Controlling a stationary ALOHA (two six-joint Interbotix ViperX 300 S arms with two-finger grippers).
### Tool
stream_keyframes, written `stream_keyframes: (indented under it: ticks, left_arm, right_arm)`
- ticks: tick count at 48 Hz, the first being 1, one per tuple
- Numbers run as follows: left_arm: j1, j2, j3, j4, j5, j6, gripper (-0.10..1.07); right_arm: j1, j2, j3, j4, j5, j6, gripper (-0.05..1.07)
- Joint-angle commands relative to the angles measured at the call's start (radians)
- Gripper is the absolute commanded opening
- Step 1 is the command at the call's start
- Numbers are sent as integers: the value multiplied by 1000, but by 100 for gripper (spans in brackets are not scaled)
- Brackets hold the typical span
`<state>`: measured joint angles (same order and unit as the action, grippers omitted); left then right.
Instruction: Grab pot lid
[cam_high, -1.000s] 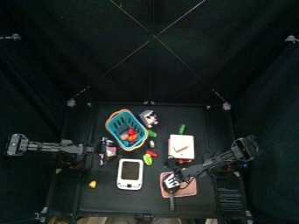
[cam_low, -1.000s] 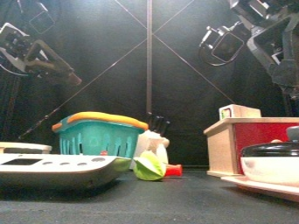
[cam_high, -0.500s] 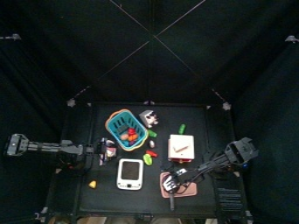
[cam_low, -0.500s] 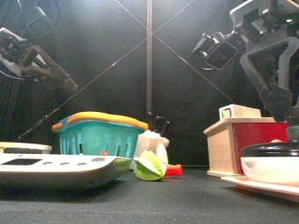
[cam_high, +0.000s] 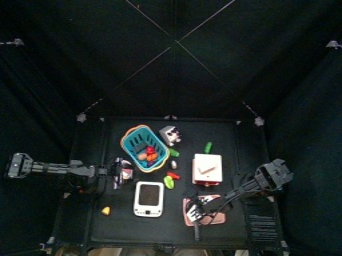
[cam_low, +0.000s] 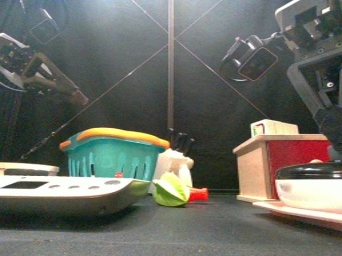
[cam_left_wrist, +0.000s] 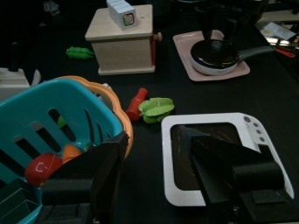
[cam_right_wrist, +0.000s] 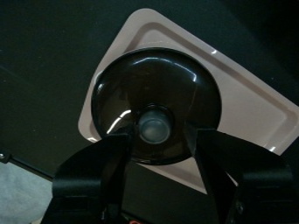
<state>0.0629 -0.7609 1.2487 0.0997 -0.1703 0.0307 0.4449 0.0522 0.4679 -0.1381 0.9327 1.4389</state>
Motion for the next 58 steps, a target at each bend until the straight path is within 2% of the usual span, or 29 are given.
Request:
stream_keyframes:
  ticks: [1,30,47,58]
  left_arm:
    - [3,2,-14,-2,-11,0,87]
    - [5,0,-9,-2,-11,2,87]
    - [5,0,-8,-2,-9,2,87]
    - [5,0,-8,-2,-9,2,87]
  right_arm:
    - [-3,-15,-20,-2,0,-2,85]
    - [-3,-12,-11,-3,0,-3,84]
    - [-5,-8,-8,3,-5,-3,68]
    - [-5,-29,-25,12,2,-3,66]
